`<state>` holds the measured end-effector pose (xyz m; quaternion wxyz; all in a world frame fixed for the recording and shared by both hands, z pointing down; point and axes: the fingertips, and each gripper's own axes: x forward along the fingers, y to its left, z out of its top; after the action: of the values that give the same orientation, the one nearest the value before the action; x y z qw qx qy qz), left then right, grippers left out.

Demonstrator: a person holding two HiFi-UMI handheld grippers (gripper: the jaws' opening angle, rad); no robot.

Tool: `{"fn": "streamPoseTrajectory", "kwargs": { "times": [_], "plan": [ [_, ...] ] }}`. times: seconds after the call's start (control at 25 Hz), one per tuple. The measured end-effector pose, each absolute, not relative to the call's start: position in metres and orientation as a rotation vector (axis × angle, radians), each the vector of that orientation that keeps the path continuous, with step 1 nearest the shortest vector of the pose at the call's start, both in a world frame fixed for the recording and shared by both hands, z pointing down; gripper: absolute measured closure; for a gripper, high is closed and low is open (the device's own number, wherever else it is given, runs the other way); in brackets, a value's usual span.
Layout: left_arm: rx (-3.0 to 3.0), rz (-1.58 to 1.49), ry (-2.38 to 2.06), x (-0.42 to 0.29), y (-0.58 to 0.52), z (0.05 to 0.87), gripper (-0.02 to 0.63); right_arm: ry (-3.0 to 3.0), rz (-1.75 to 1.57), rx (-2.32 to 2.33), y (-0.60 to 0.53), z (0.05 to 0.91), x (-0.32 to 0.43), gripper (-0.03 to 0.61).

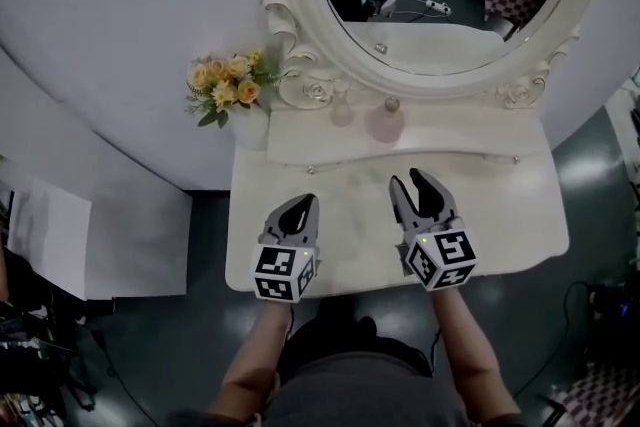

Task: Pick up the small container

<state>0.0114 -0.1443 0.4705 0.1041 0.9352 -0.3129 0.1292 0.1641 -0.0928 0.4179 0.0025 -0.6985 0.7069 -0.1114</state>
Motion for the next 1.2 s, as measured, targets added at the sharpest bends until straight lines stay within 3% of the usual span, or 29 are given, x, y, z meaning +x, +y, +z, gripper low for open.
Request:
{"fn": "streamPoseTrajectory", "kwargs": {
  "times": [0.32, 1.2],
  "plan": [
    [2.708, 0.350, -0.856, 0.013, -0.181, 0.481, 0.606, 2.232, -0.398, -2.259, -0.153, 0.424, 0.179, 0.370],
    [2.634, 0.381, -0.823, 0.002, -0.231, 0.508, 0.604, 2.189, -0.474, -2.477, -0.244, 0.450, 0.227, 0.341]
  ]
}}
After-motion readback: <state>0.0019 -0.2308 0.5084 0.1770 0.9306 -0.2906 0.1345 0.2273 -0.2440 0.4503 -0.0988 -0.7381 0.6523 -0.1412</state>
